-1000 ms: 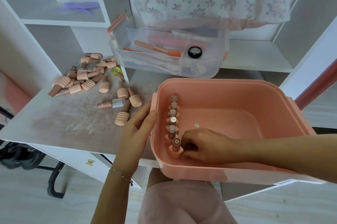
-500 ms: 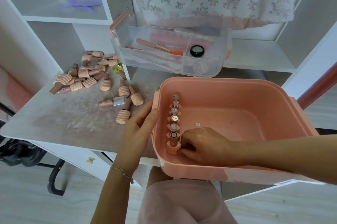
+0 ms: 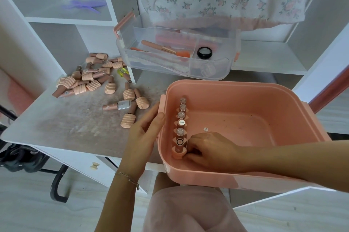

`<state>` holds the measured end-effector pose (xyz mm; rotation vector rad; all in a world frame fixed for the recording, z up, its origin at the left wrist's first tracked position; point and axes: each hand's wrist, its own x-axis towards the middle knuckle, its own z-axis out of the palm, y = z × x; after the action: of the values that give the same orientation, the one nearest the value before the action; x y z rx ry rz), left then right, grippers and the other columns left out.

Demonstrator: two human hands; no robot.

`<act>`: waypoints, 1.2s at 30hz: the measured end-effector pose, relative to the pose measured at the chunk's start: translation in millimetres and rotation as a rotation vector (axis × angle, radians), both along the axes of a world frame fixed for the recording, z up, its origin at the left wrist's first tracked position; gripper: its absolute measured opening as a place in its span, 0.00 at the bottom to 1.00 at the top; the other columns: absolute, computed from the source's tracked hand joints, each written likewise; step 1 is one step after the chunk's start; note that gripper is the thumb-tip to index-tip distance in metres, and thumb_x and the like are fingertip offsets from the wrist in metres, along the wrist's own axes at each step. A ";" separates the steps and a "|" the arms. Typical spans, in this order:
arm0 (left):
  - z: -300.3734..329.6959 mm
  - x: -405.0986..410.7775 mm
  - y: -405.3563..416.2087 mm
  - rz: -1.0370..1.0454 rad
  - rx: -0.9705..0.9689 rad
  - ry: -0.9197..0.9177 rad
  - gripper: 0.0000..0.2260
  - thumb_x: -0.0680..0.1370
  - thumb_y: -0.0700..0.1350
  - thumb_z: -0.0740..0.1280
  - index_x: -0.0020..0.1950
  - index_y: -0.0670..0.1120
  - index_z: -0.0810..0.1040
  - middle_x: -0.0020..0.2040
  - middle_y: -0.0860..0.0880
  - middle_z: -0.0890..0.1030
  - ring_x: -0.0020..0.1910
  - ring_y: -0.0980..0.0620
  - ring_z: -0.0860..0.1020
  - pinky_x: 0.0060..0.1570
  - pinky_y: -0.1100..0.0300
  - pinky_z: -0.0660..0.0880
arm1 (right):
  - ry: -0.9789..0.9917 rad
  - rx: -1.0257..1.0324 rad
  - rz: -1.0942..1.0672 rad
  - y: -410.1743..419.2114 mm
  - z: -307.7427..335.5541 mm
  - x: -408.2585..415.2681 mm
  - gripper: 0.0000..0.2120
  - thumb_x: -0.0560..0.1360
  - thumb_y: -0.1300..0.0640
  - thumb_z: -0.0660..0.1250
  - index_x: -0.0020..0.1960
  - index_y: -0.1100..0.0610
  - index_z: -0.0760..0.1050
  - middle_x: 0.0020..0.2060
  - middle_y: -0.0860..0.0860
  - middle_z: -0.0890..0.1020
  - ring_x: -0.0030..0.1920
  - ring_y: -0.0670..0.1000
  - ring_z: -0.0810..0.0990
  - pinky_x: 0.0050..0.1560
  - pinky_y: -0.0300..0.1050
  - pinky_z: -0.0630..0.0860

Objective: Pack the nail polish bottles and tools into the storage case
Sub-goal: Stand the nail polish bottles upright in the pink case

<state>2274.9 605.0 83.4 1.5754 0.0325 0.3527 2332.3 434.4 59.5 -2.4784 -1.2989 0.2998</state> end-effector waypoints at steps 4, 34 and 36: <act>1.8 -0.6 -0.7 0.006 0.016 -0.005 0.15 0.79 0.38 0.59 0.55 0.58 0.73 0.43 0.81 0.73 0.48 0.81 0.71 0.41 0.81 0.69 | 0.017 -0.014 -0.003 -3.0 2.8 1.6 0.10 0.74 0.49 0.63 0.45 0.56 0.76 0.43 0.51 0.80 0.44 0.51 0.76 0.45 0.45 0.71; -60.1 27.5 81.2 0.533 0.994 0.505 0.23 0.73 0.59 0.66 0.64 0.50 0.74 0.62 0.46 0.72 0.63 0.45 0.65 0.59 0.52 0.59 | -0.191 0.191 0.134 76.1 65.6 27.8 0.18 0.73 0.51 0.55 0.57 0.55 0.78 0.53 0.49 0.81 0.56 0.48 0.75 0.59 0.41 0.60; -60.1 26.2 84.7 0.509 0.981 0.478 0.21 0.74 0.56 0.66 0.64 0.49 0.75 0.59 0.46 0.74 0.61 0.45 0.67 0.59 0.52 0.62 | -0.181 0.189 0.122 78.0 67.2 29.1 0.17 0.73 0.51 0.57 0.58 0.54 0.77 0.52 0.49 0.81 0.55 0.48 0.75 0.58 0.42 0.62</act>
<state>2301.1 689.7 23.3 2.5999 0.7346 0.4015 2361.4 512.5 126.7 -2.3153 -1.4794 -0.0211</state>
